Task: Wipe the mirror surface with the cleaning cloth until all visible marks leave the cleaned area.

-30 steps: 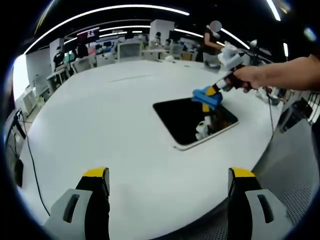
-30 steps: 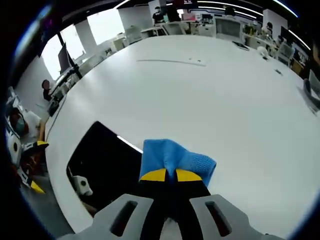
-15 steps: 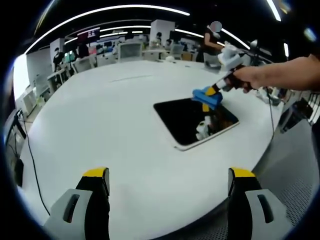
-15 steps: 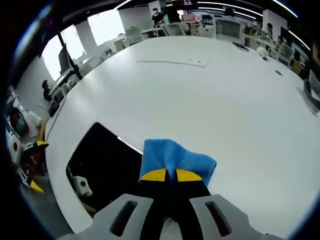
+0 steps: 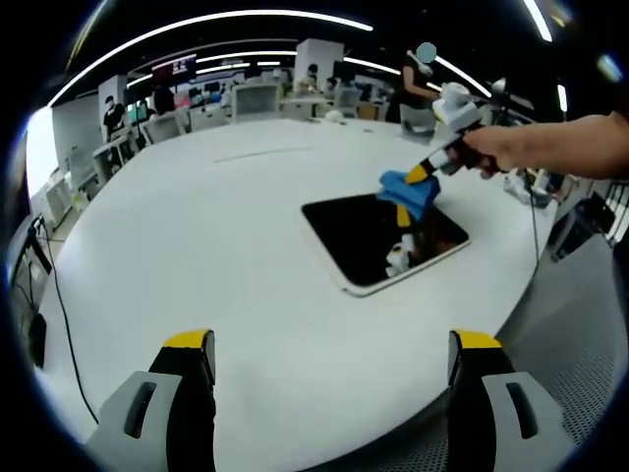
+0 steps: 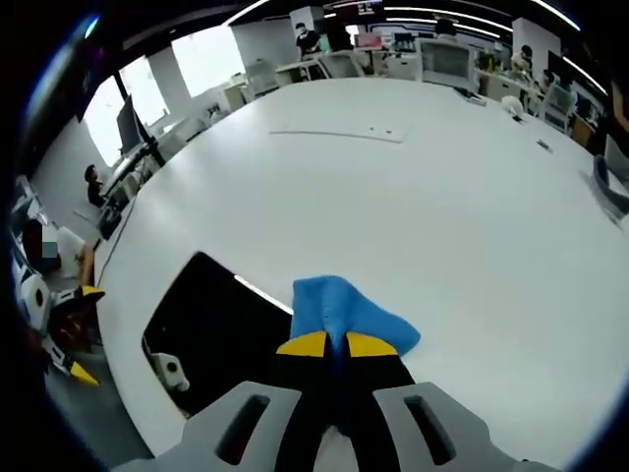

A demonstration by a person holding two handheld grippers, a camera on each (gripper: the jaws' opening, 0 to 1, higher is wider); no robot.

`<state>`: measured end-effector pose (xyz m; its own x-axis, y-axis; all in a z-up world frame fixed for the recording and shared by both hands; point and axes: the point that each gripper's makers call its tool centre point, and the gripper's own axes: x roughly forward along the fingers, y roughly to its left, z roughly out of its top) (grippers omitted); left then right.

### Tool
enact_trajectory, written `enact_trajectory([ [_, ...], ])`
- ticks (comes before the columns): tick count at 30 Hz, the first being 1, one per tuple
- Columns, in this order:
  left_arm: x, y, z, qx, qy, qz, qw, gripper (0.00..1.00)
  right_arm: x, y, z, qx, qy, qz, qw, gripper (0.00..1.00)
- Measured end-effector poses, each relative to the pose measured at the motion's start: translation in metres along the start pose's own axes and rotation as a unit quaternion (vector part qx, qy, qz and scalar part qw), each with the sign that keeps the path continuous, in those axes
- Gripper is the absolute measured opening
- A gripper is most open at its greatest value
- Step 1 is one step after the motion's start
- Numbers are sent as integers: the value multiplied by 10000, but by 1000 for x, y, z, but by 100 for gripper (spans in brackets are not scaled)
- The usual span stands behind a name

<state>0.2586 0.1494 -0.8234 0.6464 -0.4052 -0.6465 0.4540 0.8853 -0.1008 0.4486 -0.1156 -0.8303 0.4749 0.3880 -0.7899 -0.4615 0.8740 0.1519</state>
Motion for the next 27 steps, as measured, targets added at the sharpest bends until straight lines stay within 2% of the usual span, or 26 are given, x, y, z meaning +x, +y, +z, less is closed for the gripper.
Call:
enact_trajectory([
  [16, 0, 1, 1, 12, -17, 32, 10000, 99, -25, 7, 22, 66, -252, 69, 9996, 0],
  [27, -2, 1, 2, 46, -37, 62, 10000, 99, -37, 5, 26, 98, -317, 29, 9994, 0],
])
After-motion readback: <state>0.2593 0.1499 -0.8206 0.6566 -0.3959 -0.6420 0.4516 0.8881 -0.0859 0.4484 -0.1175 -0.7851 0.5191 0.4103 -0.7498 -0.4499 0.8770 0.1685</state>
